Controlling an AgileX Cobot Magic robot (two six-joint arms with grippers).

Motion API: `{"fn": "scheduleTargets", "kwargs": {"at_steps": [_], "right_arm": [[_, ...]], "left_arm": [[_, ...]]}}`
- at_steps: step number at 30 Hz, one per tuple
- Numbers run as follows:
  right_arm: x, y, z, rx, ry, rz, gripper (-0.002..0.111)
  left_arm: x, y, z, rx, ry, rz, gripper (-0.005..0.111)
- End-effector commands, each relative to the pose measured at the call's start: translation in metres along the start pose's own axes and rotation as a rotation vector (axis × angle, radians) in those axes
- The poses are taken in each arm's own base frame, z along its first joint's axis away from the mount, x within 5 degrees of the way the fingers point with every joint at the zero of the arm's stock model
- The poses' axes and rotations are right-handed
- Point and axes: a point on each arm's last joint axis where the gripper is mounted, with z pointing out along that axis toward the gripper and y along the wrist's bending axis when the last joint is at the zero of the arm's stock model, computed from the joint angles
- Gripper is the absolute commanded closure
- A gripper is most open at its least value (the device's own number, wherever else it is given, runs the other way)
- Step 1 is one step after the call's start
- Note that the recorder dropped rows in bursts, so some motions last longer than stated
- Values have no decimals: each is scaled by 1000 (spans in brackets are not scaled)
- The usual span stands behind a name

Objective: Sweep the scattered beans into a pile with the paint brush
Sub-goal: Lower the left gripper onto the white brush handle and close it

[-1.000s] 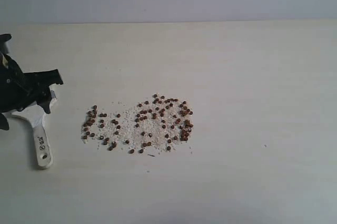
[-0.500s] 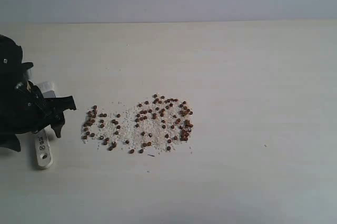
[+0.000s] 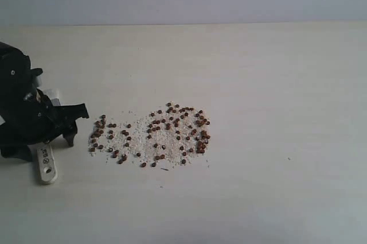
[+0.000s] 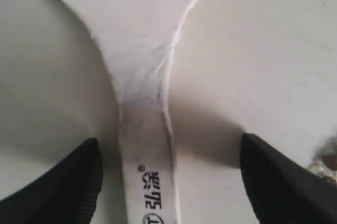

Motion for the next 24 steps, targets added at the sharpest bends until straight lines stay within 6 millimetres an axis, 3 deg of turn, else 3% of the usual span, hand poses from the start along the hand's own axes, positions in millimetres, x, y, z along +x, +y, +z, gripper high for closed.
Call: {"fn": "scheduleTargets", "kwargs": {"at_steps": [1,13,24], "right_arm": [[1,-1,0,6,-7,-2,108],[1,-1,0,6,-7,-1,108],[1,-1,0,6,-7,-1,108]], "left_arm": [[3,3,1,-40,29,10,37],[-2,15,2,51,149,28,37],[-11,21,3,63,120,24,38]]}}
